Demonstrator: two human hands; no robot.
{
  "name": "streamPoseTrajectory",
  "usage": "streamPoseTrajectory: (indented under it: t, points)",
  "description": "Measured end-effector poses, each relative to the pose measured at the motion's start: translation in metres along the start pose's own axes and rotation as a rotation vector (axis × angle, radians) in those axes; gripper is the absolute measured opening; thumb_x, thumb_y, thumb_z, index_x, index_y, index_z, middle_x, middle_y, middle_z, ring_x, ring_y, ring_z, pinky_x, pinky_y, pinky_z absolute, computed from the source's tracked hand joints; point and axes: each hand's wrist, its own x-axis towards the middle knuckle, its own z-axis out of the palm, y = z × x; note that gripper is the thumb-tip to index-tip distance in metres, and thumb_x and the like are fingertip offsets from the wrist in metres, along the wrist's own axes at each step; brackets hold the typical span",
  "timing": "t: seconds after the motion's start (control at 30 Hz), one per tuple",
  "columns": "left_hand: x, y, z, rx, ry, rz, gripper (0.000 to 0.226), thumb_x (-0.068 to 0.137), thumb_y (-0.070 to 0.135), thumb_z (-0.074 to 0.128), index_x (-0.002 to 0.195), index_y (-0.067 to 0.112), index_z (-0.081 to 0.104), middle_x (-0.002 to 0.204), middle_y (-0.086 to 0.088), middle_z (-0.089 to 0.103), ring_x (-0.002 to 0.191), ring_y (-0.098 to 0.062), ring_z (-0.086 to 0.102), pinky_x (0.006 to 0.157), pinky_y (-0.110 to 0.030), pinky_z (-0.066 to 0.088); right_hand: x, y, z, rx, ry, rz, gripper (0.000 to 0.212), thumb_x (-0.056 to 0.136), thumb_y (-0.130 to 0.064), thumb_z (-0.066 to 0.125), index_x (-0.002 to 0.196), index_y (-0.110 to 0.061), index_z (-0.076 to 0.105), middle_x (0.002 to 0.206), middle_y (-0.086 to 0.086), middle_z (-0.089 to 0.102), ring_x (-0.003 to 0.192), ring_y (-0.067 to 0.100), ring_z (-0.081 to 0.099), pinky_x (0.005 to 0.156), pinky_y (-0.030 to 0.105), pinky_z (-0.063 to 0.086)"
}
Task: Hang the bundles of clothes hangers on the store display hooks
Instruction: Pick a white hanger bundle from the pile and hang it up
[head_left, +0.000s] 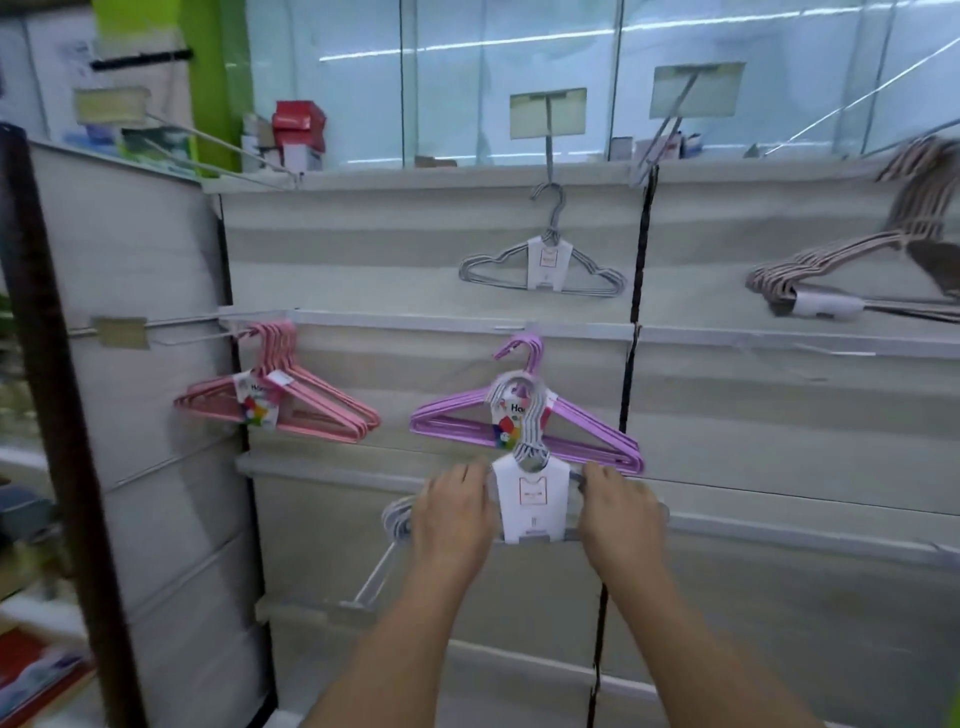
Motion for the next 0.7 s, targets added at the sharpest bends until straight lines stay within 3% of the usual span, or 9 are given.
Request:
streamPoseTrajectory:
  t: [0.07, 0.23, 0.33, 0.4, 0.57, 0.7]
  points:
    - [0.021, -0.001, -0.009, 0.010, 0.171, 0.130, 0.036, 0.072, 0.020, 0.043, 0.096, 0.016, 0.070, 0.072, 0.004, 0.066, 0.062, -0.017, 0.062, 0.064, -0.028, 0.041, 0.014, -0.001, -0.014, -0.002, 0.105, 0.041, 0.020, 0.096, -0.015, 0.038, 0.110, -0.018, 0.052, 0.108, 0.002, 0.061, 0.102, 0.027, 0.056, 0.080, 0.034, 0.040]
    - [0.079, 0.007, -0.034, -0.076, 0.356, 0.260, 0.033, 0.079, 0.014, 0.046, 0.109, 0.020, 0.057, 0.081, 0.002, 0.066, 0.070, -0.021, 0.061, 0.074, -0.031, 0.042, 0.052, -0.004, -0.044, 0.149, 0.415, 0.081, 0.005, 0.091, -0.006, 0.053, 0.091, -0.006, 0.058, 0.082, 0.018, 0.061, 0.074, 0.037, 0.056, 0.062, 0.035, 0.029]
    - [0.113, 0.014, -0.046, -0.096, 0.431, 0.274, 0.029, 0.083, 0.013, 0.048, 0.106, 0.020, 0.065, 0.088, 0.001, 0.070, 0.076, -0.021, 0.065, 0.087, -0.036, 0.046, 0.079, -0.005, -0.065, 0.116, 0.484, 0.082, 0.014, 0.097, -0.012, 0.044, 0.100, -0.006, 0.057, 0.091, 0.016, 0.061, 0.083, 0.036, 0.055, 0.065, 0.034, 0.027]
    - [0.135, 0.017, -0.047, -0.086, 0.472, 0.250, 0.033, 0.079, 0.007, 0.061, 0.107, 0.022, 0.068, 0.095, 0.001, 0.070, 0.085, -0.021, 0.066, 0.099, -0.047, 0.040, 0.096, -0.004, -0.073, 0.099, 0.504, 0.094, 0.017, 0.098, -0.014, 0.040, 0.104, -0.008, 0.055, 0.096, 0.014, 0.061, 0.087, 0.035, 0.055, 0.066, 0.033, 0.026]
    - [0.176, 0.023, -0.036, -0.009, 0.440, 0.238, 0.047, 0.078, 0.009, 0.067, 0.124, 0.020, 0.060, 0.117, -0.001, 0.064, 0.112, -0.024, 0.059, 0.108, -0.061, 0.015, 0.139, -0.002, -0.081, 0.151, 0.515, 0.163, 0.019, 0.100, -0.019, 0.038, 0.109, -0.011, 0.053, 0.103, 0.011, 0.062, 0.093, 0.034, 0.056, 0.066, 0.032, 0.028]
    - [0.201, 0.025, -0.022, 0.081, 0.291, 0.193, 0.051, 0.089, 0.034, 0.036, 0.137, 0.021, 0.046, 0.139, -0.005, 0.052, 0.131, -0.025, 0.046, 0.110, -0.063, 0.010, 0.168, 0.000, -0.080, 0.154, 0.489, 0.195, 0.021, 0.100, -0.020, 0.036, 0.108, -0.010, 0.053, 0.102, 0.011, 0.062, 0.090, 0.033, 0.056, 0.065, 0.032, 0.029]
